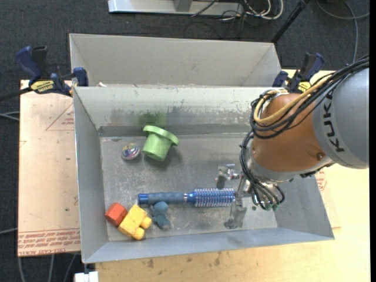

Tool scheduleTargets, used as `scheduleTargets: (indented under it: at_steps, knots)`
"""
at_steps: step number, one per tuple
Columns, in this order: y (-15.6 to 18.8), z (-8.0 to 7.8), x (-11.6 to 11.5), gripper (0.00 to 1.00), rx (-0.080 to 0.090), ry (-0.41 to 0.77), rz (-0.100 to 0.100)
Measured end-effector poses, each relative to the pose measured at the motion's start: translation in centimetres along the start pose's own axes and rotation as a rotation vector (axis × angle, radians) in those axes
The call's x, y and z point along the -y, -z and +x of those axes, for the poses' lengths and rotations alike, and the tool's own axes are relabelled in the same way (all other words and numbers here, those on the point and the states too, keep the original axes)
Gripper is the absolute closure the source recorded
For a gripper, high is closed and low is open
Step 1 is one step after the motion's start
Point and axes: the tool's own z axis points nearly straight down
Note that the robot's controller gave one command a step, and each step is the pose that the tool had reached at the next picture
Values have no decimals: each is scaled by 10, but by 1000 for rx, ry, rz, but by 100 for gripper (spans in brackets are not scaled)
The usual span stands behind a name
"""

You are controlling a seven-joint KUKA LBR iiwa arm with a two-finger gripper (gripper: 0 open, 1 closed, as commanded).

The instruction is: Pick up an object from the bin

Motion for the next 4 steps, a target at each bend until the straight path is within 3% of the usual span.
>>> scheduleTargets:
  at_steps: [1, 2, 3, 4]
  knots:
    - [-88, -51, -31, 0, 7, 123, -1]
    - [-53, -40, -42, 0, 11, 218, 0]
    - [-45, -41, -42, 0, 11, 445, 2]
    - [-85, -56, -38, 0, 8, 679, 2]
